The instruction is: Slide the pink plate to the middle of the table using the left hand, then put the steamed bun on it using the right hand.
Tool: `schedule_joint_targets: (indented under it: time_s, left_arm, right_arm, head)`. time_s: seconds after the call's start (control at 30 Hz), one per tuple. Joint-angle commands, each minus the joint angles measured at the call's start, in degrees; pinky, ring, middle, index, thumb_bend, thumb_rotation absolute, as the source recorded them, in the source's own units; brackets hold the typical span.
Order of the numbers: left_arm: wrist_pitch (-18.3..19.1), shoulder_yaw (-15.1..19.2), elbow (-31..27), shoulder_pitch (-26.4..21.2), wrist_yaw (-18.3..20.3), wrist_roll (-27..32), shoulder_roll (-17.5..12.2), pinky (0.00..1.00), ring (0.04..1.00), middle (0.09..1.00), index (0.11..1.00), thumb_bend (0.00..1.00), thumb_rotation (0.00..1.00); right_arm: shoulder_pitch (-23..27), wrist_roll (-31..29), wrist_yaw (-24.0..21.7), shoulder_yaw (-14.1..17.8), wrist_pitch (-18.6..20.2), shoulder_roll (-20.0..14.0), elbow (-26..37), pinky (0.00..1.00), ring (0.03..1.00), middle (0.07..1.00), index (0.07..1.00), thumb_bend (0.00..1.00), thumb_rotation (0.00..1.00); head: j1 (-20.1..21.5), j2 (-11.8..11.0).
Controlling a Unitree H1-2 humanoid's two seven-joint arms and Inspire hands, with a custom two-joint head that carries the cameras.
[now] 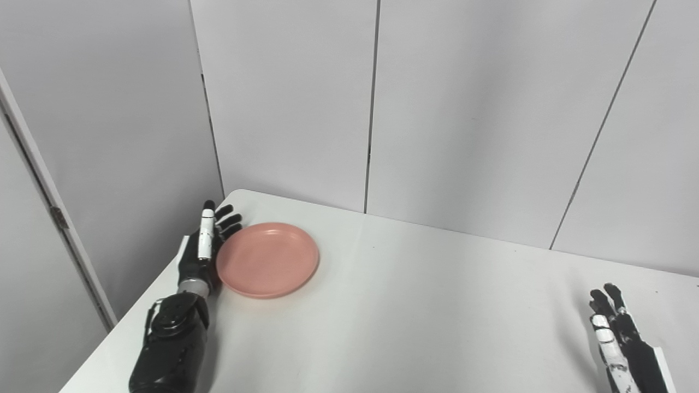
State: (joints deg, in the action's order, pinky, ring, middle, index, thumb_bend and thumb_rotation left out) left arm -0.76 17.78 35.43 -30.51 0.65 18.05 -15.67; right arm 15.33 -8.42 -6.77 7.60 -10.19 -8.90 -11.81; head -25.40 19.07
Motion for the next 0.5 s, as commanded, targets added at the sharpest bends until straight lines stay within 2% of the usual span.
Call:
schedule_joint_targets:
  time_s: [0.0, 0.17, 0.47]
  left_arm:
    - [-0.90, -0.14, 1.20, -2.50, 2.28, 1.32, 0.41, 0.79, 0.783, 0.761, 0.752, 0.79, 0.99]
    - [-1.55, -0.44, 2.75, -3.23, 4.63, 2.43, 1.35, 0.77, 0.773, 0.758, 0.748, 0.80, 0.98]
    - [-3.29, -2.42, 3.38, -3.78, 6.77, 1.54, 3.52, 0.80, 0.789, 0.770, 0.751, 0.80, 0.98]
  right_arm:
    - [0.03, -0.49, -0.19, 0.31, -3.12, -0.36, -1.20, 0.96, 0.936, 0.922, 0.943, 0.66, 0.69]
    - [0.23, -0.46, -0.16, 0.44, -3.63, -0.58, -1.79, 0.96, 0.929, 0.918, 0.938, 0.68, 0.69]
    - [0.18, -0.65, 0.15, 0.73, -3.48, -0.55, -1.87, 0.96, 0.930, 0.913, 0.934, 0.67, 0.69]
  head:
    - [-0.10, 0.05]
    - [-0.46, 0.18]
    - [-0.53, 0.59]
